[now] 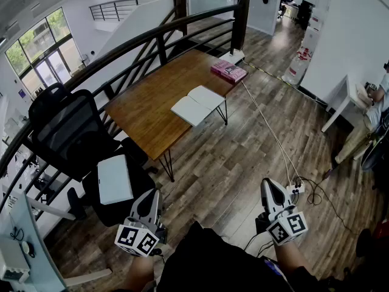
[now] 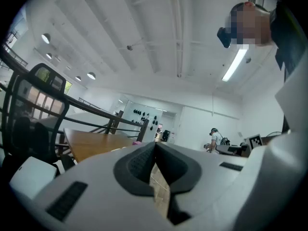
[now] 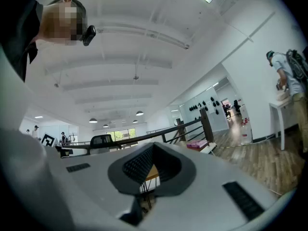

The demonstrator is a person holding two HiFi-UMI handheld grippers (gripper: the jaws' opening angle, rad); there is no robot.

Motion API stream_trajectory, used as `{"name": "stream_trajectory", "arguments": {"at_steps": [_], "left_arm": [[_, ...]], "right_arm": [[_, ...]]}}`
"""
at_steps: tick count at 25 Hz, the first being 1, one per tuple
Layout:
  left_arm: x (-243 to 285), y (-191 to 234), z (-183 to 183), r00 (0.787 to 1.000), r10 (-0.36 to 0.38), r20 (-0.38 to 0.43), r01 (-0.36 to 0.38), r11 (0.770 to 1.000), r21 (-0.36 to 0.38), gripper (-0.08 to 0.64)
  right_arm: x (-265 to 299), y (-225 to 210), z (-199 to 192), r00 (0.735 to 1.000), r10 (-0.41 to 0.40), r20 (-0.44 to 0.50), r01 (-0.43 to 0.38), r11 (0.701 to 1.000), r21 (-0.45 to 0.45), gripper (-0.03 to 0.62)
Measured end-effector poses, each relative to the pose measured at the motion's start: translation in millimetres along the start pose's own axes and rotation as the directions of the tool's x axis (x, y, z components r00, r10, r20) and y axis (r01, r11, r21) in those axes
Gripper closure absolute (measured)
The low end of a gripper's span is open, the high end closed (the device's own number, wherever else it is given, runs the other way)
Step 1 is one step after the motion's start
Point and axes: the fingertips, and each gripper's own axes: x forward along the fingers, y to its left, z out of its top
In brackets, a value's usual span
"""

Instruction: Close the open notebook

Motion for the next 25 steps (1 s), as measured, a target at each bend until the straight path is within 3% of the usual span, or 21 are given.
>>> {"name": "stream_trajectory", "arguments": {"at_steps": [16, 20, 23, 24, 25], "left_arm": [[-1, 5, -7, 1.000, -0.020, -0.019, 0.019, 1.000, -0.012, 0.548], [0, 3, -2, 0.999, -0.021, -0.026, 0.021, 1.000, -0.011, 0.546], [-2, -2, 7, 0.999, -0.032, -0.023, 0.032, 0.999, 0.015, 0.543], [-3, -3, 11, 0.999, -0.035, -0.020, 0.036, 0.999, 0.028, 0.519], [-3, -3, 13, 0.999, -0.039, -0.018, 0.039, 0.998, 0.043, 0.421]], "right_arm": [[0, 14, -4, 1.000, 0.008, 0.005, -0.008, 1.000, 0.012, 0.595], [2, 18, -4, 1.000, 0.018, 0.003, -0.018, 1.000, -0.003, 0.541], [2, 21, -4, 1.000, 0.030, 0.005, -0.030, 1.000, -0.003, 0.453], [2, 22, -3, 0.999, 0.032, 0.010, -0.032, 0.999, 0.002, 0.408], [3, 24, -2, 0.999, 0.032, 0.016, -0.032, 0.999, 0.008, 0.390]]}}
